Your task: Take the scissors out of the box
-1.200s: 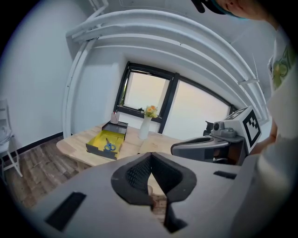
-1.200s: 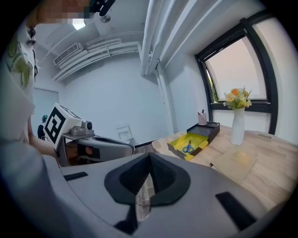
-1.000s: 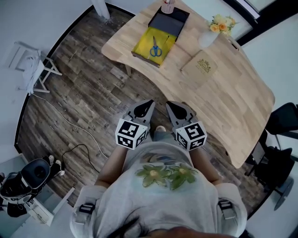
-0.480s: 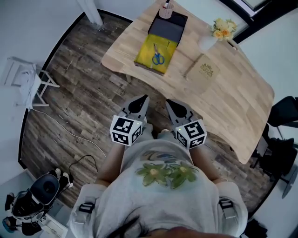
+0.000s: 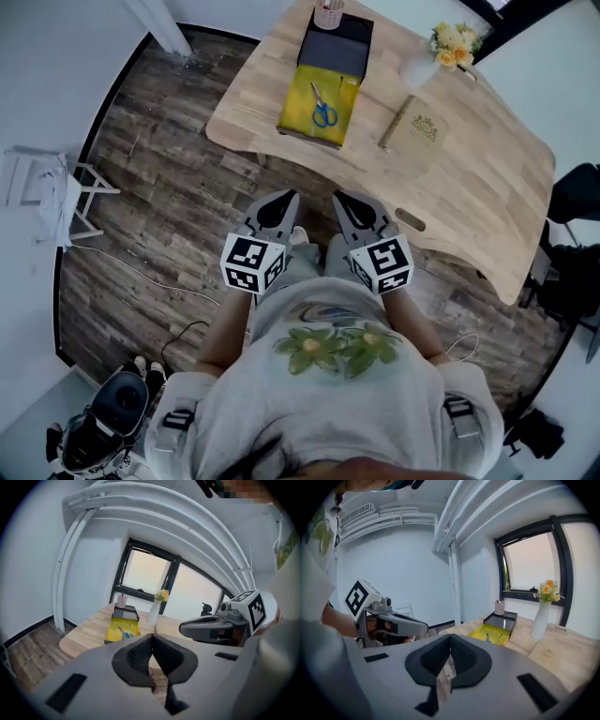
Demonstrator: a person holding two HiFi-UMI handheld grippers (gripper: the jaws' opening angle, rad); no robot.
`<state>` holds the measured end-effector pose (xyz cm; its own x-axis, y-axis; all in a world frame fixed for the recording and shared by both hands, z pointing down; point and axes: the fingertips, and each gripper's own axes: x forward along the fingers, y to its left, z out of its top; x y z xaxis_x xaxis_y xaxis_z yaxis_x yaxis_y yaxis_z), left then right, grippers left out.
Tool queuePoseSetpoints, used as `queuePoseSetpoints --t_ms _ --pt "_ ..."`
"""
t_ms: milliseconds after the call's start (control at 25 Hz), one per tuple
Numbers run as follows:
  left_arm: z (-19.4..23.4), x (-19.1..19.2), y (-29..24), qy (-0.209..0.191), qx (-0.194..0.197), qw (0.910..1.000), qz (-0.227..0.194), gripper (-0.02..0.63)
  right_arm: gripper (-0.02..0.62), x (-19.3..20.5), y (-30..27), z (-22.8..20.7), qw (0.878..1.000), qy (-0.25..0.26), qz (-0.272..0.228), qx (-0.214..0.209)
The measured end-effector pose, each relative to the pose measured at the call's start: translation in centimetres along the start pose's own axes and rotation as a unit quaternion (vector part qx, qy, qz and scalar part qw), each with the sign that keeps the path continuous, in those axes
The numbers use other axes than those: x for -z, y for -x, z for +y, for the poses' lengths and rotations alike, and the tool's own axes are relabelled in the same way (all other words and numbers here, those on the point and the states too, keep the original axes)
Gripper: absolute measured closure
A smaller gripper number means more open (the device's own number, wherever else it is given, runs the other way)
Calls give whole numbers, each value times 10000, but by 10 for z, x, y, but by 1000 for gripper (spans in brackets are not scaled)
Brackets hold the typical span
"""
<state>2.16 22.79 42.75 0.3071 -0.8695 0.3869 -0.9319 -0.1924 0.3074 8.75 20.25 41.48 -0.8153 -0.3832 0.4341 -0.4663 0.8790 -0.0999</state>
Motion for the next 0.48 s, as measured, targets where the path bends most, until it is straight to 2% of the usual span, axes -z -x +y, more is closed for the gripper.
queuePoseSetpoints --t_ms 200,480 --pt "8 0 -4 131 55 9999 -40 599 589 1 -5 -2 9999 84 133 65" --pt "15 -12 -23 73 134 9999 -57 600 589 -5 -22 -28 9996 93 134 239"
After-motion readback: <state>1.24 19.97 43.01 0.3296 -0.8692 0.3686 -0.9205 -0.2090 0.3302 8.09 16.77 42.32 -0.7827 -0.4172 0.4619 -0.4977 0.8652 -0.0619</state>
